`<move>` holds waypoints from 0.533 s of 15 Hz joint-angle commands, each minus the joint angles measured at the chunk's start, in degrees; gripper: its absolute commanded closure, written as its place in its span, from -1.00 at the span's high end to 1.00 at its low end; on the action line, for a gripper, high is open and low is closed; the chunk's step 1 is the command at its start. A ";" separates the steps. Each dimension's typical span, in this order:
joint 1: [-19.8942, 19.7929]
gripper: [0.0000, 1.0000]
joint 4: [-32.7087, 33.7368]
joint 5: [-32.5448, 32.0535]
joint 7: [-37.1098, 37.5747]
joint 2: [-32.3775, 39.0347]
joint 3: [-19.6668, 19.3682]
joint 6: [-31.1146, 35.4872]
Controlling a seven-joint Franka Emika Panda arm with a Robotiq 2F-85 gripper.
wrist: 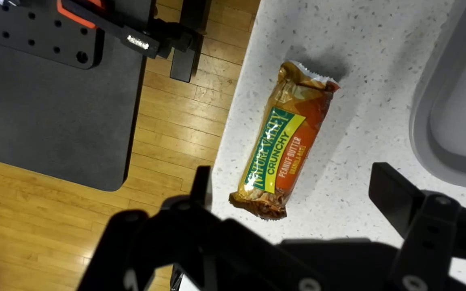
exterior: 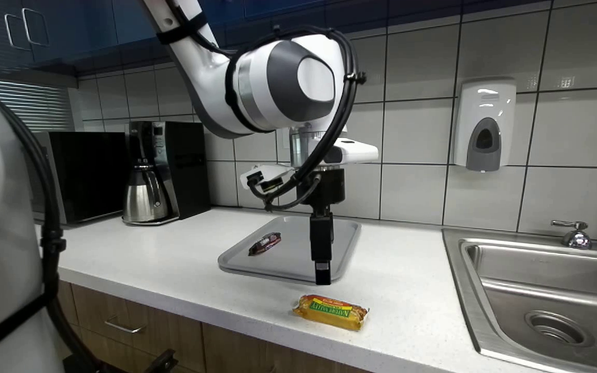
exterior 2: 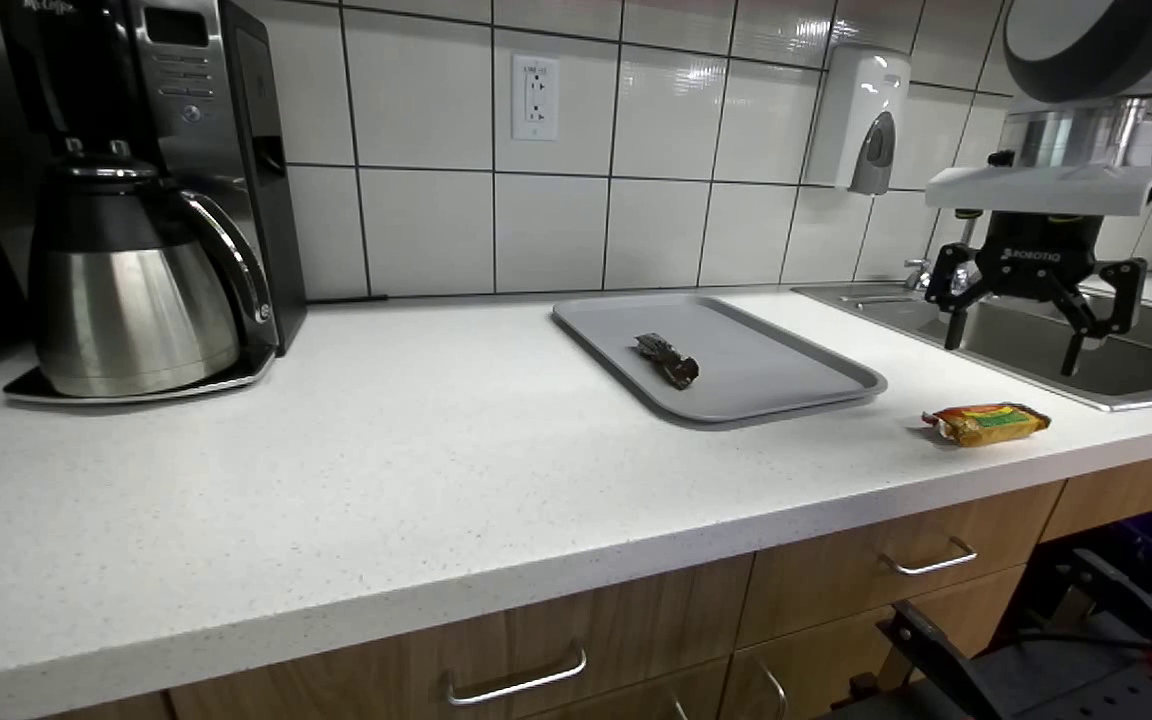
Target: Put the packets on the grey tray.
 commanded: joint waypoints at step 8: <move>0.41 1.00 0.04 -2.14 4.21 8.05 -2.16 6.51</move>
